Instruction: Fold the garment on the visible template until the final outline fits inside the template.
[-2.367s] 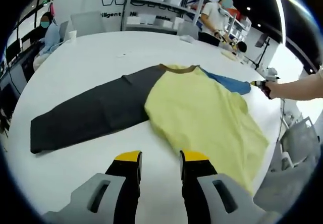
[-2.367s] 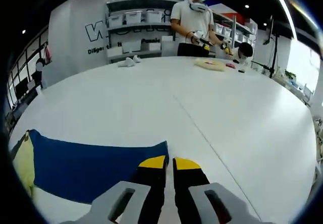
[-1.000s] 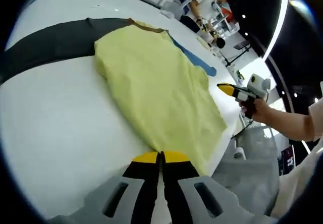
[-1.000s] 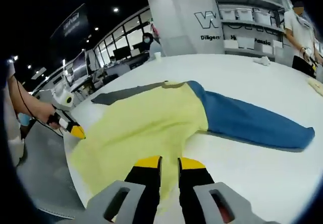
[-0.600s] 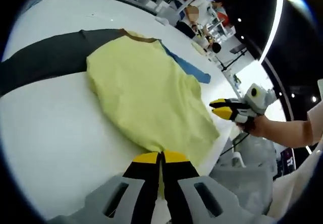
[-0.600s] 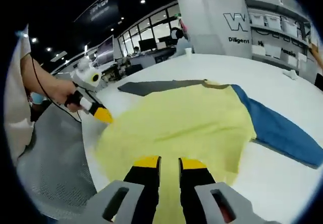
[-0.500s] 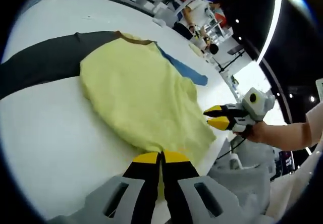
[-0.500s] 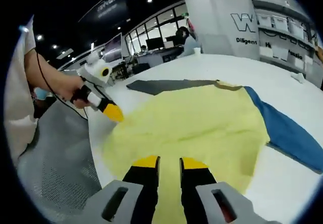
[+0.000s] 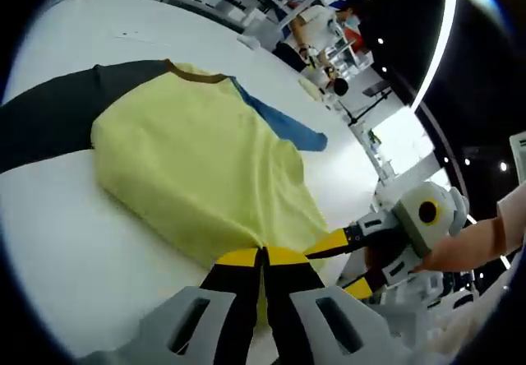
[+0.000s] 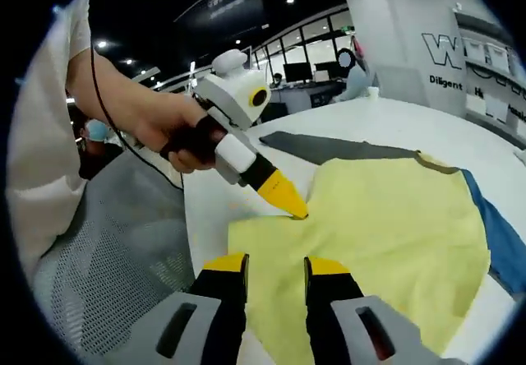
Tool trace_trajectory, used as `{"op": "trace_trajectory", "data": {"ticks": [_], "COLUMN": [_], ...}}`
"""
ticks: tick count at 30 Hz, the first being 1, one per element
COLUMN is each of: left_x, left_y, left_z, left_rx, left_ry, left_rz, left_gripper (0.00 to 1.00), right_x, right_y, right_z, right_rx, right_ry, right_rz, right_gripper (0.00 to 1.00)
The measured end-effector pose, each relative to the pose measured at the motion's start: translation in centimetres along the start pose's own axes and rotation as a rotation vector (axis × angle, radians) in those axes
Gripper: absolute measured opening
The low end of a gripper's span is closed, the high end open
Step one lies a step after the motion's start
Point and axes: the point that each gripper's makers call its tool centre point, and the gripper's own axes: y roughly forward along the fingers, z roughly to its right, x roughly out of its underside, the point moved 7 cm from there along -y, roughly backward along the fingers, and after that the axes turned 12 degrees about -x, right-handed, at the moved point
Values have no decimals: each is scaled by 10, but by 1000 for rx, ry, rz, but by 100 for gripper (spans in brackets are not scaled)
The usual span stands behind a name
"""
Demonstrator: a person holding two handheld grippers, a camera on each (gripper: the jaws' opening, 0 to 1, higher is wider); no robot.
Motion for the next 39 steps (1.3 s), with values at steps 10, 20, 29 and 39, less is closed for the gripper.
{"op": "trace_trajectory", "data": {"ticks": [10,20,29,39], "left_x": [-1,3,33,48], "left_y": [14,-5,-20,-1], "left_z": [5,3,-6,1], "left_rx": [0,13,50,75], "left_ry": [-8,19,-18,-84], "left_rz": [-6,18,-38,-79], "left_gripper": [0,0,11,16], "right_x": [4,16,22,26], "right_y": [8,5,-6,-15], "right_z": [-2,21,39,49], "right_rx": [-3,99,164,216], "right_ry": [-31,-29,122,228], "right_rz": [-41,-73,-4,45], "right_gripper": [31,0,0,0]}}
